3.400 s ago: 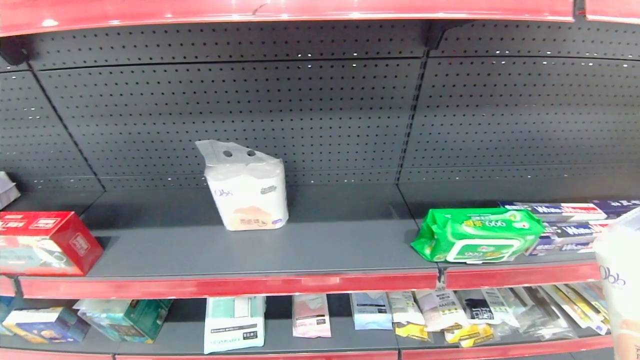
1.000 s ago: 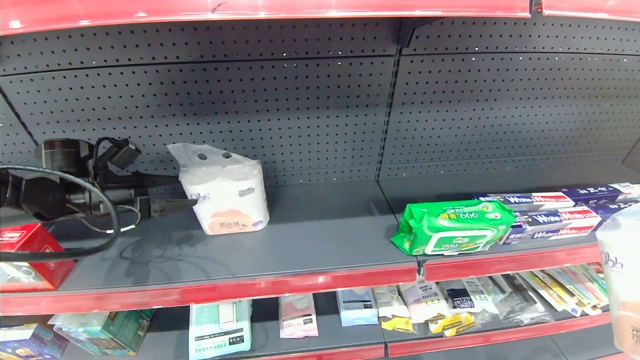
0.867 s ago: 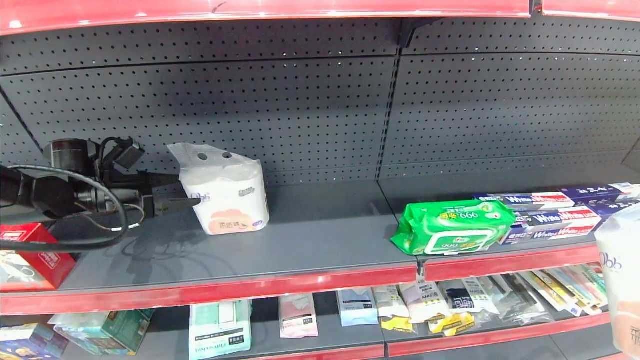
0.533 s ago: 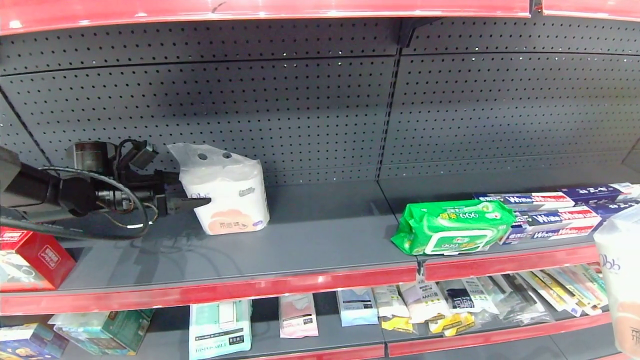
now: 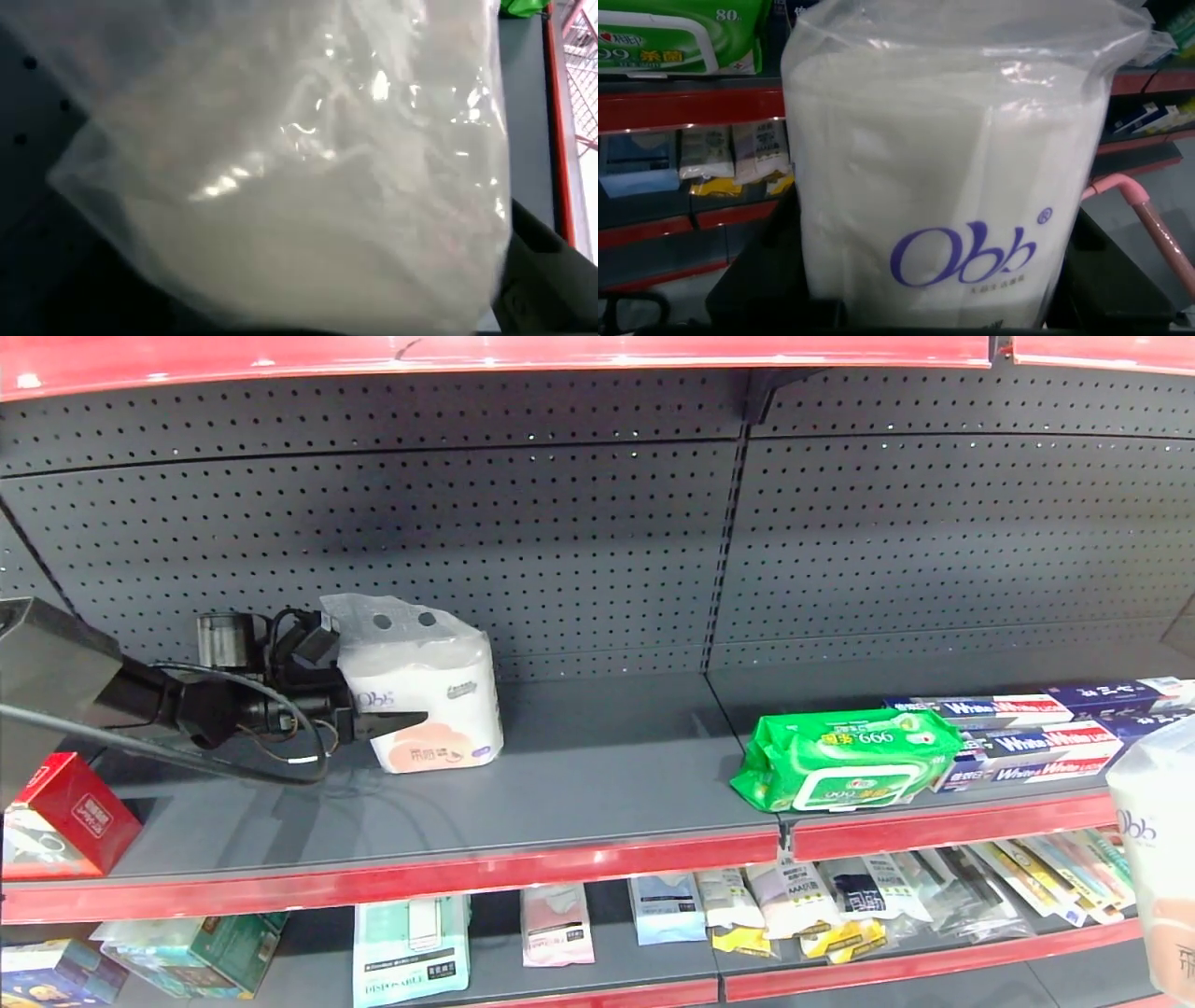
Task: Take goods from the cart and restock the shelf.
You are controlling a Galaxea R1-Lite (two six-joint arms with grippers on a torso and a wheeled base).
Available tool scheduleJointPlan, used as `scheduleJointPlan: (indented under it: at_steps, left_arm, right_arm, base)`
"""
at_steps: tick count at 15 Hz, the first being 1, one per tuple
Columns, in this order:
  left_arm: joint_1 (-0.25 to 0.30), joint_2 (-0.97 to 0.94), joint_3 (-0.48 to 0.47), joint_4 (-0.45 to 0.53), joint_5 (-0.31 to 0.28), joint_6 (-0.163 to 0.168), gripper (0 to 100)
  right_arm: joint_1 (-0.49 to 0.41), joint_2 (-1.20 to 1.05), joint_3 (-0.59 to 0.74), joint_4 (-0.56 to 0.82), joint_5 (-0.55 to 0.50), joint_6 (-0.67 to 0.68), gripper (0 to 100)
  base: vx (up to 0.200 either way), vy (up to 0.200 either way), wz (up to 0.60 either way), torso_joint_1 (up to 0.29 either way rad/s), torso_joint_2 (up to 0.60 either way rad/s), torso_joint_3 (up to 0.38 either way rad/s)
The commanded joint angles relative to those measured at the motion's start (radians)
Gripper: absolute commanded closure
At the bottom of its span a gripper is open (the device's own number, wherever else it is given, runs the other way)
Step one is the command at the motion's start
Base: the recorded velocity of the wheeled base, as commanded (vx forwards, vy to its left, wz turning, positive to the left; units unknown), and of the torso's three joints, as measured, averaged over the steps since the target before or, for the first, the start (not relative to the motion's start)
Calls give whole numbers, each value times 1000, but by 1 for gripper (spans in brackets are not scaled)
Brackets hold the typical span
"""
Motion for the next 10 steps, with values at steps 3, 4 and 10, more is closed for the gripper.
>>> scheduleJointPlan:
  at_steps: [3, 4, 10]
  left_arm:
    - [-17, 15, -1, -25, 0, -23, 0]
    - [-17, 15, -3, -29, 0, -24, 0]
    - [-36, 15, -12, -38, 23, -43, 0]
  right_arm:
    - [0, 4, 2, 0, 0, 0, 100]
    - [0, 4, 2, 0, 0, 0, 100]
    - [0, 6, 4, 0, 0, 0, 100]
  base:
    - [0, 0, 0, 0, 0, 0]
    - [0, 0, 0, 0, 0, 0]
    - [0, 0, 0, 0, 0, 0]
